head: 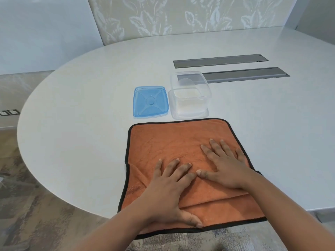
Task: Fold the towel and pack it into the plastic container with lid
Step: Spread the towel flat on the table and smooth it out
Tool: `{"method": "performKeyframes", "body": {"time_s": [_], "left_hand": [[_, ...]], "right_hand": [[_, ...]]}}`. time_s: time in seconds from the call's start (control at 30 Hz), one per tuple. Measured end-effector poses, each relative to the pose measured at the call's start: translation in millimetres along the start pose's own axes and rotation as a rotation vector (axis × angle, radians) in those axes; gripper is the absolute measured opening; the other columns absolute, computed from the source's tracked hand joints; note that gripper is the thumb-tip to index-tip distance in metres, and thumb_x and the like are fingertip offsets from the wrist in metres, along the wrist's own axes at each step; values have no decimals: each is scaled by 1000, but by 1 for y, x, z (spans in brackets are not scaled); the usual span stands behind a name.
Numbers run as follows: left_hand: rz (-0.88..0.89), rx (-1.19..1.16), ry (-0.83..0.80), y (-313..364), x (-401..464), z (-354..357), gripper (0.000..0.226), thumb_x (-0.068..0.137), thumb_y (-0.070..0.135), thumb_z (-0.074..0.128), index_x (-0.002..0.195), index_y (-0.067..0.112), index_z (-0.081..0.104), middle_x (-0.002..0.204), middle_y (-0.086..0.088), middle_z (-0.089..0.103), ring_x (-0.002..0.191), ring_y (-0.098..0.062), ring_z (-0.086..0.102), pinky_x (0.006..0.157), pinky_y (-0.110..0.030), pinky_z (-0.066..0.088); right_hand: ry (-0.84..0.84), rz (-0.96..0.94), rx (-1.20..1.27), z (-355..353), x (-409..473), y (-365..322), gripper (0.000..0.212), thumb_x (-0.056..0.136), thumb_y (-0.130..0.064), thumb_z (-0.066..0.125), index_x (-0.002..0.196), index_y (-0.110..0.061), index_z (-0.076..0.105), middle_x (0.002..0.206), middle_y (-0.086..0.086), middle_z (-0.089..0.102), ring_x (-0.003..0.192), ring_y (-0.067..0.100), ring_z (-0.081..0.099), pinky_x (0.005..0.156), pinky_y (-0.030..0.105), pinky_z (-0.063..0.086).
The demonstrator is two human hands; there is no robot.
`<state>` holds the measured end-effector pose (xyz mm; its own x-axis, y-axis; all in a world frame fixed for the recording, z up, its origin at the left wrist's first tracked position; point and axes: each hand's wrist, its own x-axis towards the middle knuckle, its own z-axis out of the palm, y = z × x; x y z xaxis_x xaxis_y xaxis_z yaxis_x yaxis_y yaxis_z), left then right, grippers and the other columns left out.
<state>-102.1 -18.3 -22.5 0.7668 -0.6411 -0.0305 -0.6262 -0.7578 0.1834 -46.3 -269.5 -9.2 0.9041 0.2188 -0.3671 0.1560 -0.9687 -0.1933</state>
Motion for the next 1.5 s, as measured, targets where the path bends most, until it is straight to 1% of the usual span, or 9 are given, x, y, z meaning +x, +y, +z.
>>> {"method": "performKeyframes", "body": {"time_s": [0.17,0.23,0.37,0.47,0.6,0.9,1.07,1.3,1.5], "left_hand": [[17,26,-102,7,-4,8,152,45,110,40,158,31,-23,170,2,-21,151,-26,-34,113,-65,-24],[-23,-59,-123,7,-2,3,141,50,110,36,160,38,-16,170,7,-18,152,-21,-30,114,-60,-26],[-270,-139,93,-3,10,-15,88,82,96,12,152,46,29,166,10,25,154,-21,16,122,-61,10],[-468,-51,21,-22,12,-14,91,81,94,2,158,48,11,171,12,3,157,-27,-4,120,-64,-4],[-497,-41,-20,-39,8,-2,93,74,99,0,154,54,-15,168,17,-21,152,-22,-30,114,-64,-23],[-457,50,98,-43,14,-3,97,77,99,6,159,49,-2,172,8,-8,155,-25,-23,115,-63,-21],[-456,18,16,-46,14,1,93,70,103,4,147,59,-26,167,14,-25,151,-27,-33,112,-67,-24],[-468,33,165,-53,32,-17,92,82,95,8,154,42,27,163,1,31,152,-31,19,120,-66,0],[-470,-2,17,-70,62,-12,87,82,91,-3,158,49,-11,171,9,-15,154,-30,-23,116,-70,-12]], "right_hand": [[40,-4,4,2,5,3,108,63,-105,7,155,-54,-14,167,-16,-27,152,14,-30,120,60,-14],[95,-7,-10,7,5,3,103,66,-104,4,155,-54,-14,167,-16,-24,152,14,-28,120,60,-13],[194,-7,-23,15,5,3,95,74,-100,3,155,-54,-14,169,-16,-20,153,13,-25,119,59,-11],[212,3,-21,18,7,3,94,74,-100,4,154,-55,-14,168,-17,-19,153,12,-25,119,58,-12],[220,12,-31,20,8,3,92,73,-100,3,152,-58,-17,167,-18,-21,152,11,-25,119,58,-13],[311,26,-34,19,7,1,91,80,-95,0,158,-50,-9,169,-11,-18,155,16,-21,120,55,-11],[273,52,-58,17,11,6,93,79,-93,-7,159,-46,-11,169,-10,-19,154,15,-23,121,49,-12],[307,59,-60,12,15,0,88,84,-89,-5,160,-44,-10,170,-6,-19,155,19,-21,122,52,-8],[326,42,-59,-2,39,1,84,89,-83,-2,162,-41,-1,172,-7,-10,157,20,-17,122,58,-3]]}}
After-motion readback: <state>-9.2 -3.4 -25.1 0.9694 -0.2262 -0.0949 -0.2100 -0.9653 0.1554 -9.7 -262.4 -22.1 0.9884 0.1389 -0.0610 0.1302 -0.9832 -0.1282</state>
